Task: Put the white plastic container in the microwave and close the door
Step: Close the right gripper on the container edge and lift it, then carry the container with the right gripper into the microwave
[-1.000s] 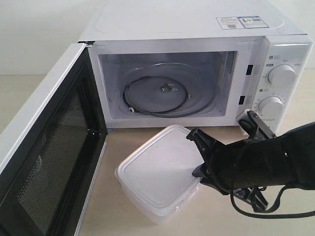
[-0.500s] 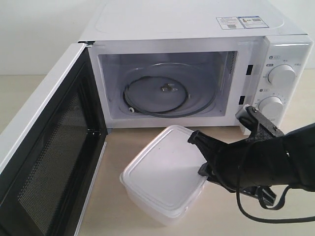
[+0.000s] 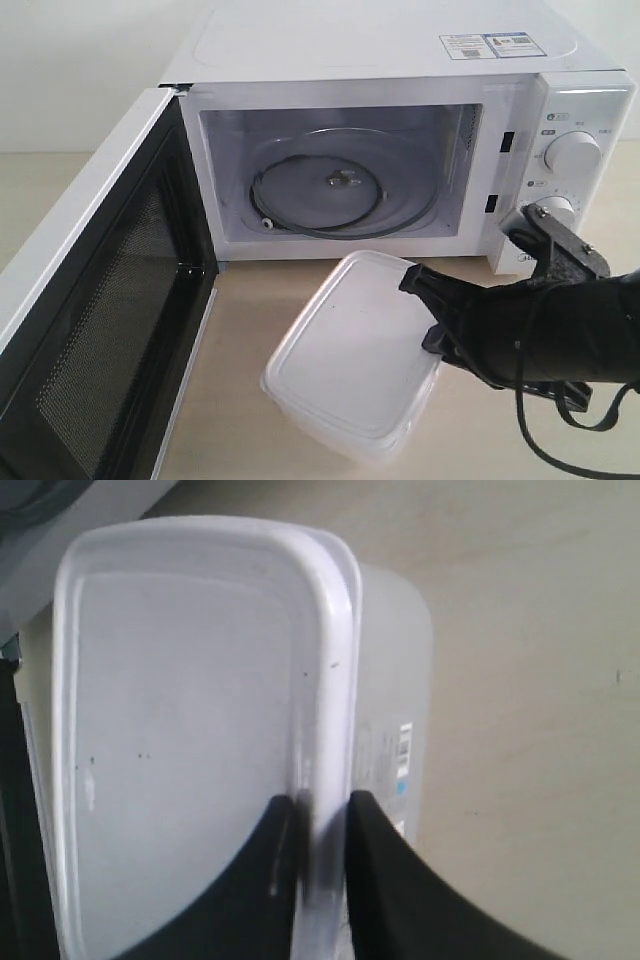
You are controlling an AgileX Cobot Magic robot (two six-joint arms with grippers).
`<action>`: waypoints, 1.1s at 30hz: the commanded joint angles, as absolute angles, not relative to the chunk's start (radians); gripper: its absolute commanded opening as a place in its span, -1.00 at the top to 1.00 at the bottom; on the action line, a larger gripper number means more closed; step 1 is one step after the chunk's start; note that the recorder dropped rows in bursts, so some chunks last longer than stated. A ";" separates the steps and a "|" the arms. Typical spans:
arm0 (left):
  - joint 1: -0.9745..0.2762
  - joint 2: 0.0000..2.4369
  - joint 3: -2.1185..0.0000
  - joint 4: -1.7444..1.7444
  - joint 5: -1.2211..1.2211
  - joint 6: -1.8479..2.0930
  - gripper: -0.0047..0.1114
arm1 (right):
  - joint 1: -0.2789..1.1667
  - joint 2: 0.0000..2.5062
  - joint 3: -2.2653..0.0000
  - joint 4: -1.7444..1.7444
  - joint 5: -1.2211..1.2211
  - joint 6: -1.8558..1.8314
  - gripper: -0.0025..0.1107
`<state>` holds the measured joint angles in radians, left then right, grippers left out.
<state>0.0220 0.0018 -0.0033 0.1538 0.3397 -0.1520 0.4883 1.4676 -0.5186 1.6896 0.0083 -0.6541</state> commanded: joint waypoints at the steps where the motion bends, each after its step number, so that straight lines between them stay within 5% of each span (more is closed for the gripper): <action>1: 0.016 0.000 0.000 0.147 0.338 -0.156 0.85 | 0.489 1.379 -0.477 1.671 0.000 -0.682 0.96; 18: 0.016 0.000 0.000 0.147 0.338 -0.156 0.85 | 0.489 1.012 -0.345 1.563 0.018 -0.500 0.96; 33: 0.016 0.000 0.000 0.147 0.338 -0.156 0.85 | 0.524 0.978 -0.339 1.369 0.031 -0.281 0.96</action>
<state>0.0220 0.0018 -0.0033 0.1538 0.3397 -0.1520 0.4960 0.9880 -0.3375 1.3841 0.0630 -0.2905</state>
